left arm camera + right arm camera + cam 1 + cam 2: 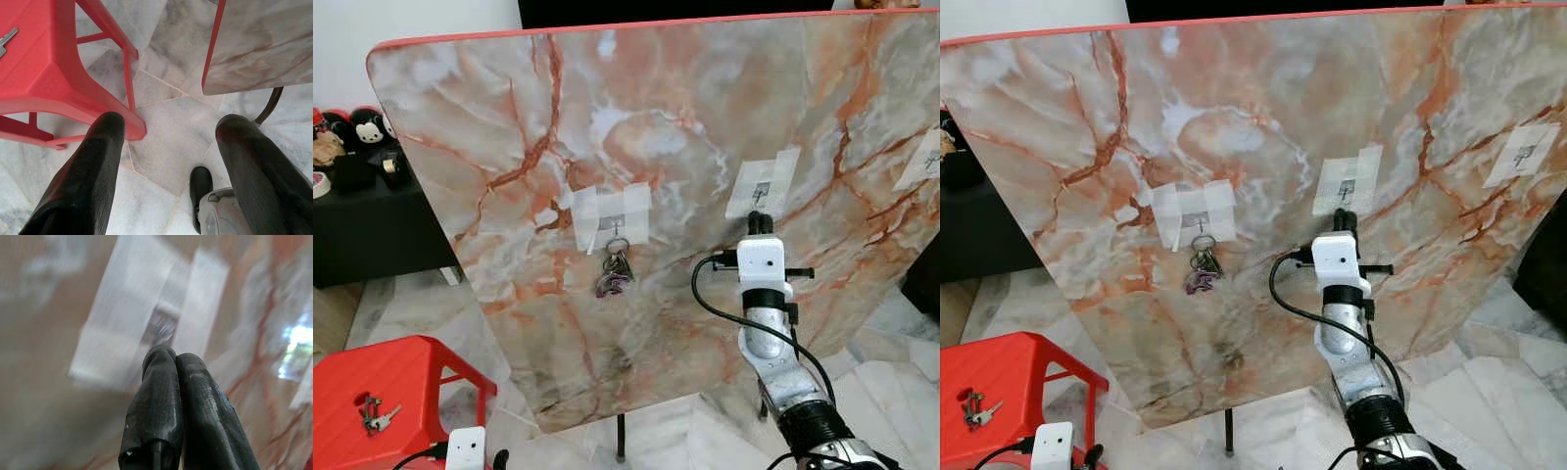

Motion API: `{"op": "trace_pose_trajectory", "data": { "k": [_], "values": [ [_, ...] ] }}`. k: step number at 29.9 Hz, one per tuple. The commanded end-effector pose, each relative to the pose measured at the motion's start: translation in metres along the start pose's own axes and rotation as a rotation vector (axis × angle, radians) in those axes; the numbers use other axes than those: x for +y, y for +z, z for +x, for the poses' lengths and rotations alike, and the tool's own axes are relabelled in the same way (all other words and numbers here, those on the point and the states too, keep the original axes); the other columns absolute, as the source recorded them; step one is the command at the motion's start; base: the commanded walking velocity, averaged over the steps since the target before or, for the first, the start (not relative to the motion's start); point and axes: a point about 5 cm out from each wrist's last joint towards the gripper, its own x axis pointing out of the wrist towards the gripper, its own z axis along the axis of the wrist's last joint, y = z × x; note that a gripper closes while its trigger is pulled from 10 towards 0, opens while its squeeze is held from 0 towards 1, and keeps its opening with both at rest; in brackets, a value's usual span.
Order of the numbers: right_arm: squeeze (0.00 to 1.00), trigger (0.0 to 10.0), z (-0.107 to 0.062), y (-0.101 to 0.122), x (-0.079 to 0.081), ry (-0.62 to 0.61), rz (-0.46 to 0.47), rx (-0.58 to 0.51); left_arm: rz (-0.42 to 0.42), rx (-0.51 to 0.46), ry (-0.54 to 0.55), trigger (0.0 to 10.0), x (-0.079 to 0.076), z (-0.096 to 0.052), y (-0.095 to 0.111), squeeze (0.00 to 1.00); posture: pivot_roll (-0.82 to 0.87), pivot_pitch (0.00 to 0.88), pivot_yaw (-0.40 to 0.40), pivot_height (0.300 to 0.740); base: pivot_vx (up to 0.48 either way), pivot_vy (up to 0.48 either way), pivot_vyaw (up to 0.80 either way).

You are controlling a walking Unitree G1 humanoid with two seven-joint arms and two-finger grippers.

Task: Hang keys on a hook

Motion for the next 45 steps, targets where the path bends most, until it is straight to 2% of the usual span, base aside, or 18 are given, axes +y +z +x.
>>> {"op": "trace_pose_trajectory", "data": {
  "k": [1, 19, 45],
  "values": [
    [0.0, 10.0, 0.001, 0.004, -0.005, -0.028, 0.001, -0.034, 0.009, 0.007, 0.005, 10.0, 0.003, 0.0, -0.002, 0.0, 0.03, 0.02, -0.033, 0.74, 0.0, 0.0, 0.0],
    [0.0, 10.0, 0.003, 0.003, 0.003, 0.024, -0.023, -0.012, 0.01, 0.009, 0.006, 10.0, 0.004, 0.0, -0.001, 0.0, 0.03, 0.02, -0.03, 0.74, 0.0, 0.0, 0.0],
    [0.0, 10.0, 0.008, 0.001, 0.006, 0.056, -0.023, 0.012, 0.012, 0.009, 0.008, 10.0, 0.004, 0.0, 0.0, 0.0, 0.03, 0.023, -0.03, 0.74, 0.0, 0.0, 0.0]
  ]
}}
